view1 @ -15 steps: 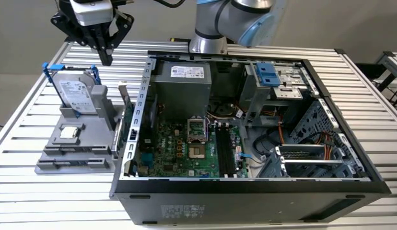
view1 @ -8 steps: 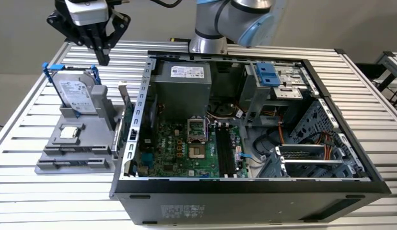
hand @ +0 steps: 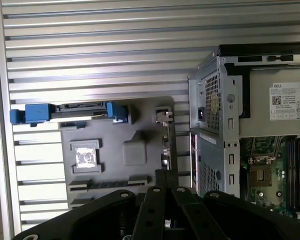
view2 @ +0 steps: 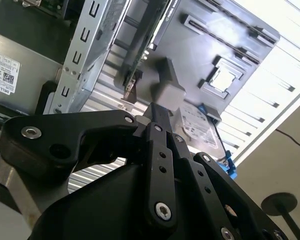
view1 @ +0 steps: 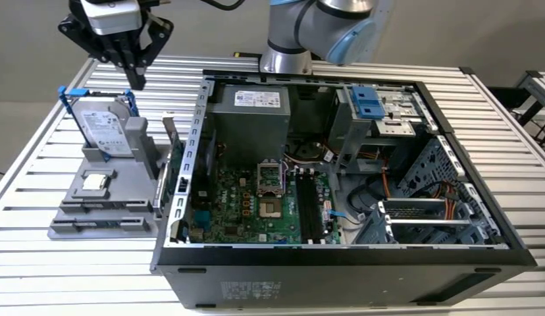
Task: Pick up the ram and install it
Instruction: 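Reach for the ram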
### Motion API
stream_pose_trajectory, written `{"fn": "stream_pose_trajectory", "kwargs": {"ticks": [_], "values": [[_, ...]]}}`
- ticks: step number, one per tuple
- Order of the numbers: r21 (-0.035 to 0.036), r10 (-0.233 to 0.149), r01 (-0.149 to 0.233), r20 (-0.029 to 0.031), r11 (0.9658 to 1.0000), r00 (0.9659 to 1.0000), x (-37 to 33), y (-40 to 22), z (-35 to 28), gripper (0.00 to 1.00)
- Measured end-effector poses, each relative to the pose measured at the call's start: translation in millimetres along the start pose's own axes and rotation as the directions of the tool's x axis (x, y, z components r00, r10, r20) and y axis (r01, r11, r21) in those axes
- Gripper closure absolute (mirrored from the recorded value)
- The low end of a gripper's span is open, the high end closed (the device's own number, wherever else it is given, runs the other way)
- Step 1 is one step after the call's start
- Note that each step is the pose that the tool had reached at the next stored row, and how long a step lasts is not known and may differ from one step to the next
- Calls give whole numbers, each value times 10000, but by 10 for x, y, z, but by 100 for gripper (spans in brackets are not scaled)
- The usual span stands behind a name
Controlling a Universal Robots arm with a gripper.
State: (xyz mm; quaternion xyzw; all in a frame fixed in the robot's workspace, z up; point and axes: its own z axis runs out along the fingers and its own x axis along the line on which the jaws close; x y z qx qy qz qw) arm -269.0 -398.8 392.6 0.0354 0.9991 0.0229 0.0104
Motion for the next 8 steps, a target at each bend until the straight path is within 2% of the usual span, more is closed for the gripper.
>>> {"fn": "stream_pose_trajectory", "kwargs": {"ticks": [8], "values": [[0,-1,1,0,10000,10000,67,-5,-1,100]]}}
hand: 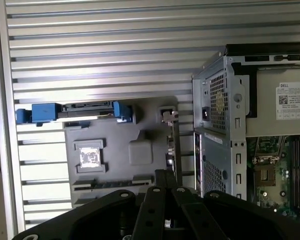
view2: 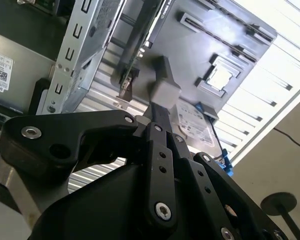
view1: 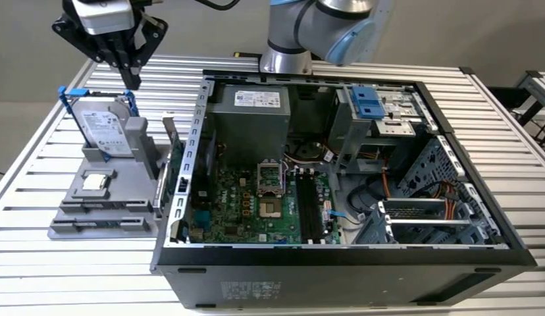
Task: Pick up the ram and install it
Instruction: 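Reach for the ram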
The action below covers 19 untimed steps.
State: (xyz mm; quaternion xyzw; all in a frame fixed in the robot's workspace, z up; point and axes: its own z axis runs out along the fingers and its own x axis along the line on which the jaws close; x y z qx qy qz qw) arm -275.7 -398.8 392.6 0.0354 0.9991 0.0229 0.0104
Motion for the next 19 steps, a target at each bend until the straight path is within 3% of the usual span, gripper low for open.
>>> {"fn": "stream_pose_trajectory", "kwargs": {"ticks": [19], "values": [[0,0,0,0,10000,10000,164,-11,-4,100]]}}
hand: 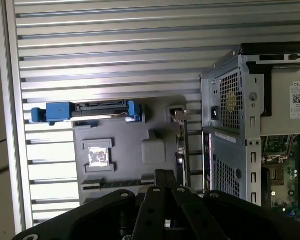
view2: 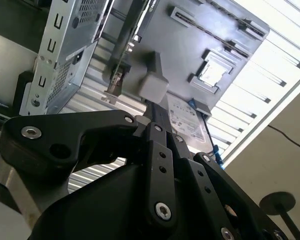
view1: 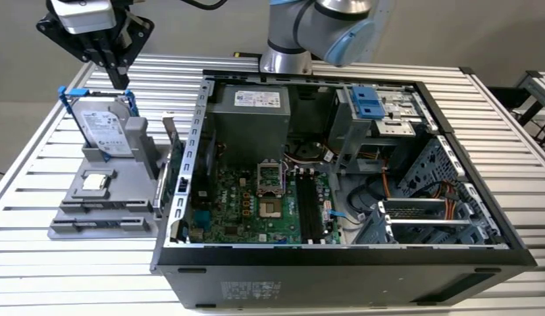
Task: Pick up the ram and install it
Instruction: 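Reach for the ram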
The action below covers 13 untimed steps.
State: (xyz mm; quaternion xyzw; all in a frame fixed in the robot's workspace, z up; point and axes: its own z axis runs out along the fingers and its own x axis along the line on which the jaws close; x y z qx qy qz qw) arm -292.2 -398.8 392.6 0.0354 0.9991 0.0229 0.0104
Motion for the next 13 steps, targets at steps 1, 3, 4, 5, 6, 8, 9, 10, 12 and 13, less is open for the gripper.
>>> {"fn": "stream_pose_trajectory", "kwargs": {"ticks": [1,3,4,5,6,8,9,10,12,13], "values": [[0,-1,1,0,10000,10000,9,-1,0,100],[0,-1,1,0,10000,10000,25,-2,0,100],[0,0,0,0,10000,10000,32,-2,-1,100],[0,-1,1,0,10000,10000,40,-3,-1,100],[0,0,0,0,10000,10000,50,-3,-1,100],[0,0,0,-1,10000,10000,68,-5,-2,100],[0,0,0,0,10000,10000,77,-6,-2,100],[0,0,0,0,10000,10000,89,-6,-2,100],[0,-1,1,0,10000,10000,121,-9,-3,100],[0,0,0,0,10000,10000,135,-9,-3,100]]}}
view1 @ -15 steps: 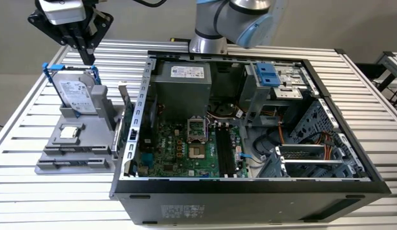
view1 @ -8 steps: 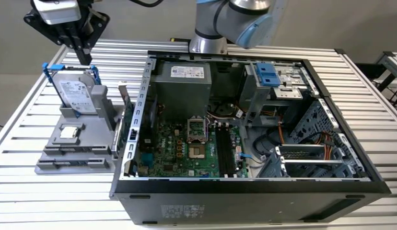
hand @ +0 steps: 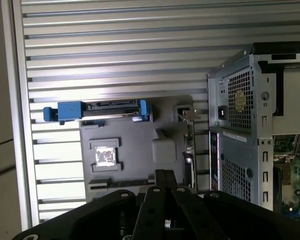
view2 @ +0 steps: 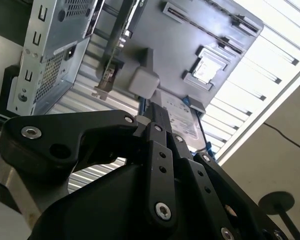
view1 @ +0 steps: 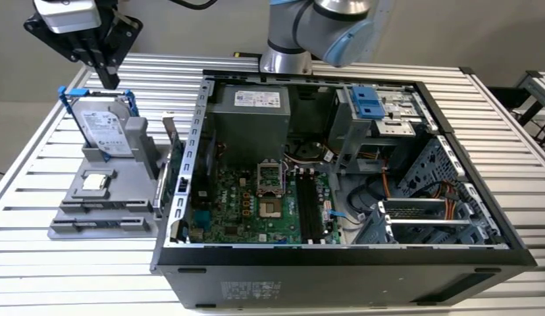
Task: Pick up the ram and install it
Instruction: 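Reach for the ram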
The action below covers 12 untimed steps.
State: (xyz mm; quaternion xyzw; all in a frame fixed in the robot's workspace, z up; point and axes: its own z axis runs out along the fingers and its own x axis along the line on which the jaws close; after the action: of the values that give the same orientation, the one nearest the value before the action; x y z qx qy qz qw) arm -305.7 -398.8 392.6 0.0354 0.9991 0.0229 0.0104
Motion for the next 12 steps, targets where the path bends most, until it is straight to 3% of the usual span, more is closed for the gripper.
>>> {"fn": "stream_pose_trajectory", "kwargs": {"ticks": [5,12], "values": [[1,-4,4,6,10000,10000,74,-5,-2,100],[-2,-5,5,34,10000,10000,268,-19,-6,100]]}}
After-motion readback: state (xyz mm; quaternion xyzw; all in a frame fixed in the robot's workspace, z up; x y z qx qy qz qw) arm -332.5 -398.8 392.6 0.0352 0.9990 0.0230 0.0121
